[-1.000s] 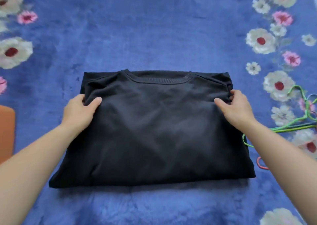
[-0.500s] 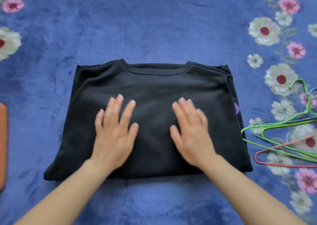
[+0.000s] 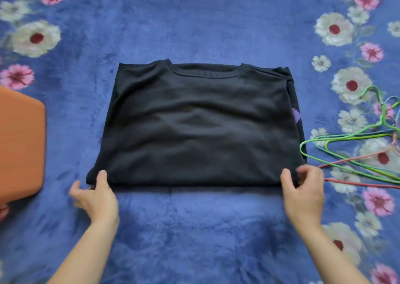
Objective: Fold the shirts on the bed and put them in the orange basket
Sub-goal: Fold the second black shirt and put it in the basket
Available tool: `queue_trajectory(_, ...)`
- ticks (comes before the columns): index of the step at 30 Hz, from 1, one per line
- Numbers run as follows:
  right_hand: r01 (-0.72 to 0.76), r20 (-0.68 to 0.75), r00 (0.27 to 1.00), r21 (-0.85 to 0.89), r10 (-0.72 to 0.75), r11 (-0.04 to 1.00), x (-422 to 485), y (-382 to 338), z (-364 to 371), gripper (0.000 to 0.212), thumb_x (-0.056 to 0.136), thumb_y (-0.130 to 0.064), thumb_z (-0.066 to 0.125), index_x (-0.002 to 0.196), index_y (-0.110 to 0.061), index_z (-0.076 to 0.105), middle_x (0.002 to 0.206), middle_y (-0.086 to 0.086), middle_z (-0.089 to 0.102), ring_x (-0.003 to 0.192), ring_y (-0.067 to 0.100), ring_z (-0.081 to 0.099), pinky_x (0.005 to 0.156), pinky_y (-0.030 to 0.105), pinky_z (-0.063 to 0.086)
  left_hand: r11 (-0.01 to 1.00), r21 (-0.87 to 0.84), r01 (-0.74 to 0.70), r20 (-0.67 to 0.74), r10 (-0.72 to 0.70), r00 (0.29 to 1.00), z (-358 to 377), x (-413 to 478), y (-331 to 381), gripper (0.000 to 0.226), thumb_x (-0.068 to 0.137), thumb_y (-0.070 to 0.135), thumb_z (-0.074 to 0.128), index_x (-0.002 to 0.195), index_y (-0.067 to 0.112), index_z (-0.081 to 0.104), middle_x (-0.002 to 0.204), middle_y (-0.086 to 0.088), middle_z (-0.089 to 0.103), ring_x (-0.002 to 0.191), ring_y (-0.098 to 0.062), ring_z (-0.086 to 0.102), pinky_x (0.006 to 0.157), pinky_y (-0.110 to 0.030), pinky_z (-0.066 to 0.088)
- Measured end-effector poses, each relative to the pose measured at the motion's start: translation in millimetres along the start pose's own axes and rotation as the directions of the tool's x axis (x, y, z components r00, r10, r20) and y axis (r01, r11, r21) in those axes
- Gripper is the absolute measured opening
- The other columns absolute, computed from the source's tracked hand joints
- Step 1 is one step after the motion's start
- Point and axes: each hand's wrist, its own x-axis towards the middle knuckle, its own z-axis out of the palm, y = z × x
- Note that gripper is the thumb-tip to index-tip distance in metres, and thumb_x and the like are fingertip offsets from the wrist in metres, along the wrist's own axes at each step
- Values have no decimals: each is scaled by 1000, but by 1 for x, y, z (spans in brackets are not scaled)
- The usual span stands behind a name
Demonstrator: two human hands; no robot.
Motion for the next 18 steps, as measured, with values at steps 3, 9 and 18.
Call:
queue_trajectory(3,-710,256,702,326,664,624,-8,5,0,49,82,-56,60,82,-7,54,83,16,62,72,31,60,64,37,44,847,-417,331,231,-253,939,6,-19,0,21,91,33,61,102,15,56,103,-2,59,83,-12,60,76,-26,52)
queue_trajectory(9,-677,485,658,715,576,172,24,1,-2,15,82,-7,66,92,-19,64,94,-1,69,73,11,67,53,20,53,840,-491,231,263,-110,958,13,-21,23,3,97,28,53,98,26,54,99,6,62,94,-15,62,83,-38,52)
queue_trajectory(18,-732,705,600,294,378,614,-26,55,-33,18,81,1,63,96,-6,67,94,8,73,81,17,68,59,23,55,942,-310,126,135,-88,987,-32,6,-23,37,99,18,50,135,13,43,128,-2,51,115,-21,54,100,-41,45)
